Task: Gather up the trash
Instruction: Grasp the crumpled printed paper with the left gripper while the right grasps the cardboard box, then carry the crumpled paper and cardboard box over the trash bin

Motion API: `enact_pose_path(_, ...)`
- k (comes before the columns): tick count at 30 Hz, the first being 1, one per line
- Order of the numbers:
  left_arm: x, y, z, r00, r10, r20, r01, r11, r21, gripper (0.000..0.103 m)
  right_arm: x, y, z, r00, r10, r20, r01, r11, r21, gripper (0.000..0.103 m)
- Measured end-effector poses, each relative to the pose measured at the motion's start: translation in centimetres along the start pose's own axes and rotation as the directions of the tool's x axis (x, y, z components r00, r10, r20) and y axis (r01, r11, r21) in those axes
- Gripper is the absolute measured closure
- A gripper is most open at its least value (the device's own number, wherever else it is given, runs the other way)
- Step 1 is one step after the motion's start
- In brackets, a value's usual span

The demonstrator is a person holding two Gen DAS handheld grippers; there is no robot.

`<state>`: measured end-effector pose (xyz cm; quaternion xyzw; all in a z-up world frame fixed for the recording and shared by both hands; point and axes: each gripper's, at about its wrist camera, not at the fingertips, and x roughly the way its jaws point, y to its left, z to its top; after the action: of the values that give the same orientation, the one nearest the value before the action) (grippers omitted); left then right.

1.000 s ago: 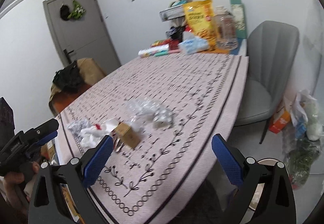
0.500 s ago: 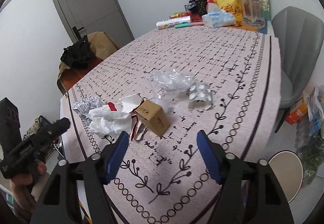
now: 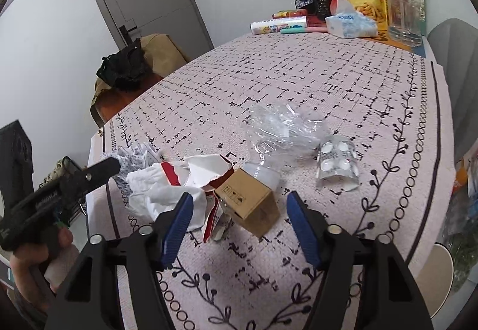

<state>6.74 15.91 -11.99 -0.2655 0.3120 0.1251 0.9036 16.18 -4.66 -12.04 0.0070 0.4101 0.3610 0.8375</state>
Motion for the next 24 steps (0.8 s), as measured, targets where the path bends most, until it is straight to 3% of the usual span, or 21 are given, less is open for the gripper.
enact_pose_path(2, 0.7, 0.0, 0.4, 1.0, -0.006, 0.001, 0.006, 1.0, -0.007, 0.026, 0.3, 0.0, 0.1, 1.0, 0.003, -0.017, -0.003, 1.0, 0.001, 0.06)
enact_pose_path(5, 1.8, 0.0, 0.6, 1.0, -0.011, -0.009, 0.01, 1.0, -0.016, 0.029, -0.3, -0.1, 0.3, 1.0, 0.015, -0.005, -0.015, 1.0, -0.001, 0.061)
enact_pose_path(6, 2.0, 0.0, 0.5, 1.0, -0.012, -0.015, 0.012, 1.0, -0.019, 0.034, -0.6, -0.1, 0.4, 1.0, 0.017, 0.004, -0.017, 1.0, -0.002, 0.061)
enact_pose_path(8, 2.5, 0.0, 0.6, 0.999, -0.003, -0.036, 0.002, 1.0, -0.029, 0.057, -1.4, -0.1, 0.5, 0.999, 0.019, 0.027, -0.019, 1.0, -0.006, 0.061)
enact_pose_path(11, 2.3, -0.3, 0.7, 0.999, -0.015, -0.034, 0.014, 0.999, -0.029, 0.07, -2.4, -0.3, 0.5, 0.999, 0.023, 0.042, -0.023, 1.0, -0.002, 0.061)
enact_pose_path(24, -4.7, -3.3, 2.7, 0.989, -0.013, 0.144, 0.011, 1.0, 0.018, 0.071, -6.4, -1.9, 0.4, 0.993, 0.044, 0.112, -0.049, 0.998, 0.046, 0.061)
